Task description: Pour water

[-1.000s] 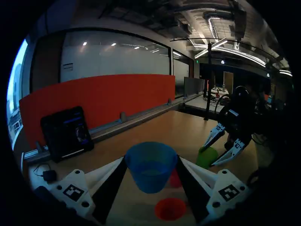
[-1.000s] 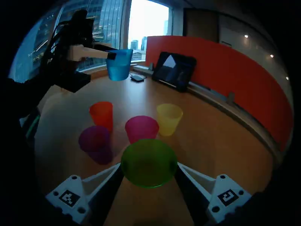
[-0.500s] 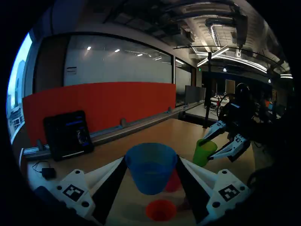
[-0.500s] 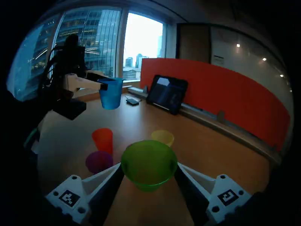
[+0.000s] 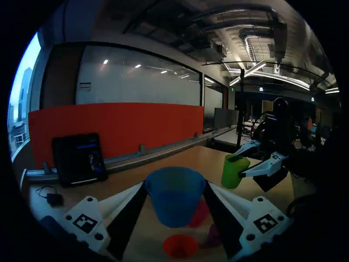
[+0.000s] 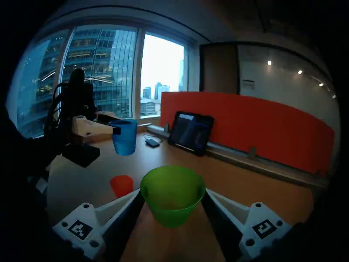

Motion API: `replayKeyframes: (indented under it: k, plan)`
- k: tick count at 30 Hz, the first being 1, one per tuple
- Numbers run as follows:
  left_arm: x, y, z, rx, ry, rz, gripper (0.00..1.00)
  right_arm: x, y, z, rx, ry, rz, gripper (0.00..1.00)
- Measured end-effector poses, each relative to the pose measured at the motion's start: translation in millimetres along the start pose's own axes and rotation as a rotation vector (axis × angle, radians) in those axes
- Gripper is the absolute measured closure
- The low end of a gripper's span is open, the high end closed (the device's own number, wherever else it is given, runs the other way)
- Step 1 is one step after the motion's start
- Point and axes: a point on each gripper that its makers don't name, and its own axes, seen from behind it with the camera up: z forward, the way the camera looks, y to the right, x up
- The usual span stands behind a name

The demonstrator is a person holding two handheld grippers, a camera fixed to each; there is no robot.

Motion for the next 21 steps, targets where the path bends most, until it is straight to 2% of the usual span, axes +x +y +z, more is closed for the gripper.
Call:
replayKeyframes:
  k: [13,21]
  plan:
    - [5,7.4,-3.6,0.011,0.034,0.035,0.12,30,-1,6.3,-0.008,0.089,-0.010,0.08]
    - [10,6.6,-5.9,0.020,0.049,0.051,0.12,42,-6,10.2,0.007,0.111,-0.010,0.08]
